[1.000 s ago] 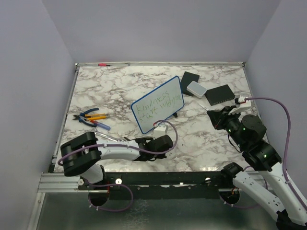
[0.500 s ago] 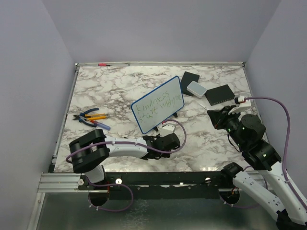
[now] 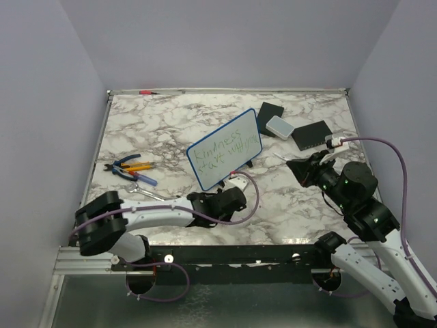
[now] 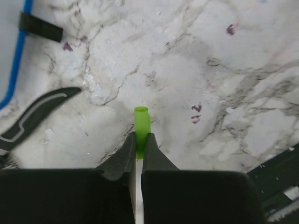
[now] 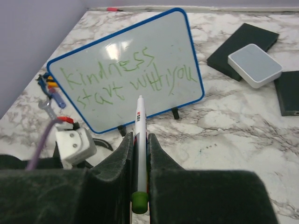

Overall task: Write a sentence on the whiteboard
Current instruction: Close the whiteboard marker at the center of the board.

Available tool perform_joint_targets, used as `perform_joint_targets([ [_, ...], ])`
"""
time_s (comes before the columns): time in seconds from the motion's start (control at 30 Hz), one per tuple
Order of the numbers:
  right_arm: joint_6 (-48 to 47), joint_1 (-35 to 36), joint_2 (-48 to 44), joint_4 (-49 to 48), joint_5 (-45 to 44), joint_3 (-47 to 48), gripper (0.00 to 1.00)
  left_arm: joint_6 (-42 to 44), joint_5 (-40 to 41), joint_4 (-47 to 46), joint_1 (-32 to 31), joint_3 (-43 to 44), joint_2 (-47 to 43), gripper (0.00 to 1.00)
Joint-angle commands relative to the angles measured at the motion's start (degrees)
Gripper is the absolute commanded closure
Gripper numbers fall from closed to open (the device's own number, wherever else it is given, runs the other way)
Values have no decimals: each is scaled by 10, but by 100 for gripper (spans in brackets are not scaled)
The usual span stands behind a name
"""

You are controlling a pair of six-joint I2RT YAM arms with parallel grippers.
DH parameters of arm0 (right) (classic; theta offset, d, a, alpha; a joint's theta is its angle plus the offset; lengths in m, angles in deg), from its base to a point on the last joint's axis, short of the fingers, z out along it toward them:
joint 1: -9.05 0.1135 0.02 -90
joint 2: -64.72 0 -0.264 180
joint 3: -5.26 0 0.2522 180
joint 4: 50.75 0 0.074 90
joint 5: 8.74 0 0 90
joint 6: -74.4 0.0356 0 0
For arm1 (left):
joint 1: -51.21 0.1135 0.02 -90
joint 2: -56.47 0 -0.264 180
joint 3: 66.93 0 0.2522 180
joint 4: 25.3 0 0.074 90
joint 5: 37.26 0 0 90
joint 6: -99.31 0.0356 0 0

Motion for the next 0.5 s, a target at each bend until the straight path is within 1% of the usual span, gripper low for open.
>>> perform_joint_targets([
  [0.0, -31, 0, 37, 25, 122, 43, 99, 226, -54, -47, 27, -16, -168, 100],
  [0.1, -31, 0, 100, 73, 177, 90, 99, 320, -167, -96, 70, -50, -265, 100],
  [0.13, -29, 0, 114, 74, 194, 97, 99, 331, -212, -110, 91, -63, -294, 100],
  [0.2, -38, 0, 142, 75, 224, 113, 99, 382, -296, -129, 127, -90, -338, 100],
  [0.27, -52, -3, 167, 73, 255, 131, 99, 417, -325, -141, 142, -112, -376, 100],
  [0.3, -60, -10, 180, 71, 284, 138, 99, 431, -333, -148, 143, -126, -395, 100],
  [0.37, -74, -45, 204, 57, 380, 143, 99, 450, -344, -169, 144, -146, -429, 100],
  [0.43, -71, -118, 226, 27, 518, 129, 99, 463, -350, -172, 145, -161, -459, 100],
  [0.47, -52, -146, 235, -1, 574, 117, 99, 470, -357, -172, 145, -164, -467, 100],
])
